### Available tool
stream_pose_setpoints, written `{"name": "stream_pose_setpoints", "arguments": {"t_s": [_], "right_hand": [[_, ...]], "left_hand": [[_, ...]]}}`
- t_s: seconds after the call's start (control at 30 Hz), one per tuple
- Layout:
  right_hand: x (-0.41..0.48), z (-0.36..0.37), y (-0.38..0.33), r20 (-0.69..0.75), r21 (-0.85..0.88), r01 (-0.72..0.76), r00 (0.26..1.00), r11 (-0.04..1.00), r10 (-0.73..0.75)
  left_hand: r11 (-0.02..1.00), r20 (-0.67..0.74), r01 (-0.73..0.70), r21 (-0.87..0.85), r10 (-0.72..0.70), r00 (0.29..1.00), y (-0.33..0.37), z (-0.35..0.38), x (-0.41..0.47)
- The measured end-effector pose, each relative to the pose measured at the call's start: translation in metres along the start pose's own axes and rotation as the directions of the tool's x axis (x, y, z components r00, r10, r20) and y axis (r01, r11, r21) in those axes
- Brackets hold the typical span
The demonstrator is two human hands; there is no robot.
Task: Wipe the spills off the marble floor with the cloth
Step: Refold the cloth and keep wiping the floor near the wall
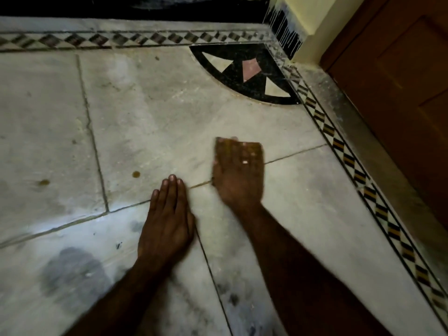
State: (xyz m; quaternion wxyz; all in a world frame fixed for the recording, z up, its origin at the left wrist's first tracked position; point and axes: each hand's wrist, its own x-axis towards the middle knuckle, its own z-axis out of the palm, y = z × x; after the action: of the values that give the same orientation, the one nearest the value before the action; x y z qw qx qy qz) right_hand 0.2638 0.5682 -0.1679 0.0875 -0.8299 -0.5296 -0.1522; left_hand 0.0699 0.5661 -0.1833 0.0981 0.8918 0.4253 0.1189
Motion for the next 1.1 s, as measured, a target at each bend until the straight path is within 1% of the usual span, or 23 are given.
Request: {"name": "stream_pose_setpoints", "arguments": {"t_s": [0.03,0.1,0.13,0.17,0.2,0.27,0.33,0.4,0.43,0.47,0.5,0.53,0.6,0.67,0.7,0.77,0.83,0.9,0.93,0.97,1.0,1.07,1.1], "right_hand": [[-0.008,-0.001,-0.022,-0.012,0.033,0.087,0.996,0.996,-0.087],[-0.048,-0.018,-0.045,0.064,0.069,0.243,0.967,0.968,-0.247],[-0.069,-0.027,-0.042,0.094,0.085,0.302,0.946,0.950,-0.309],[-0.084,-0.031,-0.032,0.088,0.094,0.349,0.930,0.932,-0.357],[-0.092,-0.033,-0.019,0.078,0.093,0.361,0.927,0.928,-0.368],[-0.086,-0.030,0.001,0.058,0.064,0.300,0.951,0.952,-0.304],[-0.059,-0.019,-0.001,0.074,0.022,0.185,0.980,0.982,-0.186],[-0.027,-0.011,-0.030,0.058,0.008,0.071,0.996,0.997,-0.071],[-0.017,-0.009,-0.050,0.017,0.021,0.054,0.998,0.998,-0.055],[-0.014,-0.010,-0.073,-0.015,0.038,0.089,0.996,0.995,-0.088],[-0.018,-0.013,-0.092,-0.053,0.062,0.161,0.986,0.985,-0.158],[-0.030,-0.017,-0.105,-0.051,0.086,0.242,0.970,0.966,-0.239],[-0.064,-0.028,-0.106,0.003,0.136,0.404,0.913,0.905,-0.408],[-0.085,-0.035,-0.087,0.083,0.182,0.476,0.865,0.860,-0.496],[-0.084,-0.034,-0.077,0.099,0.187,0.469,0.865,0.863,-0.492],[-0.058,-0.026,-0.081,0.115,0.149,0.353,0.921,0.924,-0.371],[-0.023,-0.015,-0.118,0.152,0.107,0.223,0.959,0.969,-0.237],[-0.009,-0.010,-0.168,0.107,0.119,0.224,0.966,0.967,-0.236],[-0.012,-0.010,-0.187,0.070,0.153,0.287,0.951,0.945,-0.300],[-0.022,-0.014,-0.201,0.061,0.189,0.375,0.918,0.908,-0.392],[-0.039,-0.021,-0.204,0.088,0.213,0.461,0.869,0.861,-0.487],[-0.065,-0.032,-0.185,0.130,0.244,0.568,0.784,0.786,-0.607],[-0.070,-0.035,-0.171,0.150,0.247,0.573,0.774,0.781,-0.616]], "left_hand": [[1.000,-0.003,0.028,-0.004,-0.028,1.000,-0.001,-0.002,0.002],[0.996,-0.009,0.090,-0.026,-0.090,0.996,-0.002,-0.007,0.005],[0.992,-0.008,0.117,-0.047,-0.118,0.993,-0.003,-0.010,0.005],[0.987,-0.009,0.142,-0.075,-0.143,0.990,-0.004,-0.013,0.007],[0.981,0.002,0.161,-0.107,-0.161,0.987,-0.005,-0.017,0.009],[0.981,0.007,0.167,-0.102,-0.167,0.986,-0.016,-0.024,0.003],[0.986,-0.022,0.165,-0.009,-0.165,0.986,-0.039,-0.028,-0.012],[0.971,-0.061,0.232,0.051,-0.229,0.972,-0.061,-0.028,-0.028],[0.961,-0.076,0.268,0.072,-0.262,0.962,-0.068,-0.029,-0.033],[0.951,-0.086,0.295,0.093,-0.288,0.954,-0.077,-0.030,-0.039],[0.946,-0.089,0.303,0.111,-0.295,0.951,-0.084,-0.032,-0.044],[0.946,-0.088,0.296,0.130,-0.287,0.954,-0.094,-0.034,-0.051],[0.942,-0.081,0.297,0.157,-0.288,0.954,-0.114,-0.042,-0.065],[0.930,-0.071,0.334,0.151,-0.327,0.942,-0.130,-0.051,-0.076],[0.924,-0.062,0.356,0.138,-0.351,0.934,-0.132,-0.054,-0.079],[0.916,-0.062,0.384,0.114,-0.379,0.923,-0.133,-0.053,-0.077],[0.911,-0.065,0.403,0.088,-0.398,0.915,-0.132,-0.052,-0.075],[0.907,-0.068,0.414,0.075,-0.409,0.910,-0.133,-0.054,-0.074],[0.906,-0.061,0.418,0.070,-0.415,0.908,-0.134,-0.054,-0.074],[0.899,-0.063,0.432,0.069,-0.428,0.902,-0.135,-0.057,-0.075],[0.887,-0.071,0.456,0.064,-0.452,0.889,-0.134,-0.057,-0.076],[0.826,-0.116,0.561,0.055,-0.553,0.825,-0.131,-0.059,-0.081],[0.780,-0.137,0.624,0.045,-0.614,0.777,-0.129,-0.059,-0.082]]}}
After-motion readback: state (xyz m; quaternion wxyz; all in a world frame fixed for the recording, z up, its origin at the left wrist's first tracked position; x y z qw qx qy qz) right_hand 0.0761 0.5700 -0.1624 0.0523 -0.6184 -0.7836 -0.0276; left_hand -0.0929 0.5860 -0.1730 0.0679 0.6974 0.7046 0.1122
